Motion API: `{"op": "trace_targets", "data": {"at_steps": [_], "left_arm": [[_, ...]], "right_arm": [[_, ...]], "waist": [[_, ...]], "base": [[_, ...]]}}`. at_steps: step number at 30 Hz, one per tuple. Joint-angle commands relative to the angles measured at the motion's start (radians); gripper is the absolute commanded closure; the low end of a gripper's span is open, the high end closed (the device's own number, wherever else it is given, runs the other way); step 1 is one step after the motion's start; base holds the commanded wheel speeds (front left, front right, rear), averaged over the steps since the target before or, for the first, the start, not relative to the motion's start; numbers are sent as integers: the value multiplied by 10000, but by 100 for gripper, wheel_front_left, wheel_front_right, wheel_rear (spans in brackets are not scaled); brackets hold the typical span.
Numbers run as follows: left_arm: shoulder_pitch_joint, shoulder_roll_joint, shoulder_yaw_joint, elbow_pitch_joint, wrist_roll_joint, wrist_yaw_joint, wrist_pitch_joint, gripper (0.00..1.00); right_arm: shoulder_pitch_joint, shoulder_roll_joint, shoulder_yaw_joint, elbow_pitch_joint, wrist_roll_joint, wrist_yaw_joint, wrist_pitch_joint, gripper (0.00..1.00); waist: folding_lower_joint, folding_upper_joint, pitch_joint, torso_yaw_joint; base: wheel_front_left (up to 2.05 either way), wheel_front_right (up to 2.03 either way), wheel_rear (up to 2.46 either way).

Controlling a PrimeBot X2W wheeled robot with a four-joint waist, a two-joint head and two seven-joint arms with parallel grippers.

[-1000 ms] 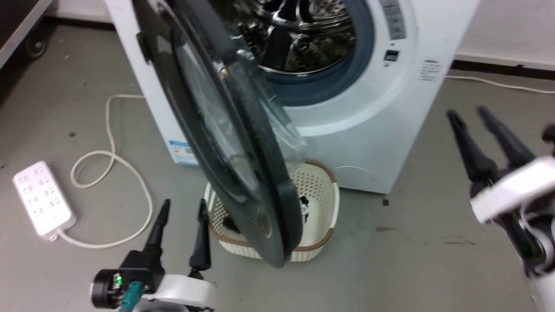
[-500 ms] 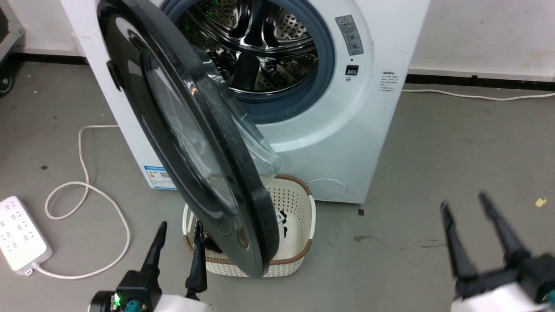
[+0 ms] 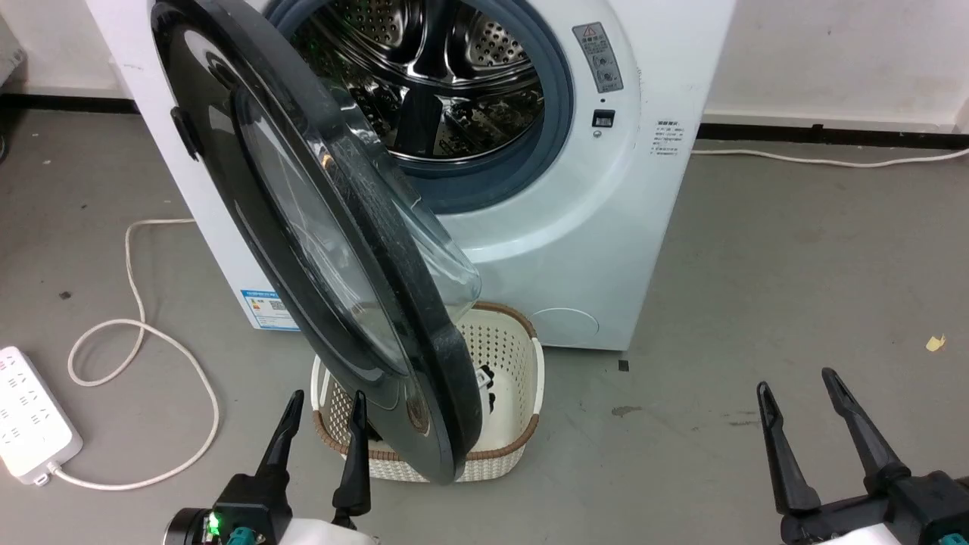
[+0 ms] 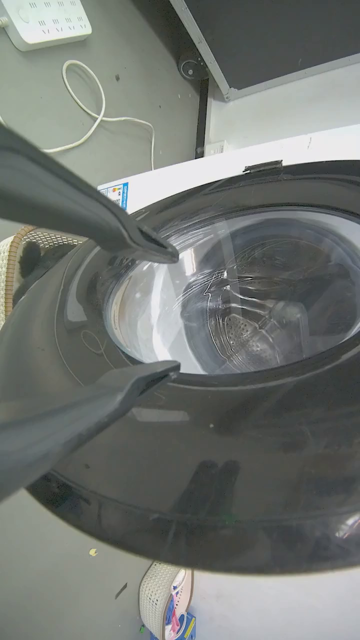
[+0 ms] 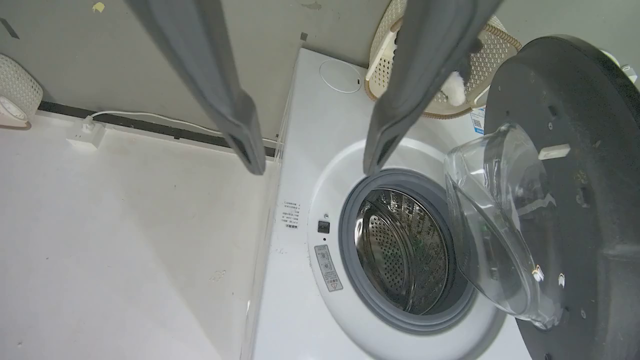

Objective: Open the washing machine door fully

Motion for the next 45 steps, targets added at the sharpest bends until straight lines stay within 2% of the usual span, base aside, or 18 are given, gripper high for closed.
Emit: {"op": "trace_targets", "data": {"at_steps": [1,2,3,7,11,20,25,30,34,37,38,39,45], "left_arm": [[94,13,13,4,105,33,-55,0],[84,13,12,3,118,33,-55,44],[73,13,9,-7,139,20,-55,100],[55,13,1,-58,175,-32,-55,100],[-22,13,196,-567,145,130,-55,100],[-804,12,911,-3391,-442,888,-55,100],[-1509,12,773,-4809,-593,1127,-55,100],[-1900,12,46,-5211,-183,1036,-55,100],[-1880,17,-862,-5050,227,803,9,100],[-1850,16,-1701,-4650,238,595,415,100],[-1850,16,-1701,-4650,238,595,415,100],[-1822,15,-2125,-4279,147,532,685,100],[-1750,14,-3290,-2847,-262,340,1347,100]], "right_arm": [[26,71,-1,-72,36,8,-43,0],[13,74,-14,-81,42,8,-43,0],[0,76,-23,-87,52,8,-43,0],[-42,80,-23,-70,148,8,-44,0],[-41,81,-11,-60,236,8,-44,0],[-66,82,37,-44,295,8,-45,0],[-65,83,72,-8,333,8,-45,0],[-69,83,-32,65,395,8,-45,0],[-90,83,-43,65,456,8,-45,0],[-56,83,-26,81,484,8,-45,0],[-56,83,-26,81,484,8,-45,0],[-67,83,-47,115,479,8,-45,0],[-150,83,-2,126,518,8,-45,0]], "waist": [[0,0,19,6],[0,0,25,9],[0,0,36,8],[0,0,66,6],[0,0,64,3],[0,0,5,-47],[0,0,-38,-93],[0,0,-71,-147],[0,0,-50,-178],[0,0,-30,-177],[0,0,-30,-177],[0,0,-2,-192],[0,0,113,-254]], "base": [[0,0,0],[0,0,0],[0,0,0],[0,0,0],[0,0,0],[0,0,0],[0,0,0],[0,0,0],[0,0,0],[0,0,0],[0,0,0],[0,0,0],[0,0,0]]}}
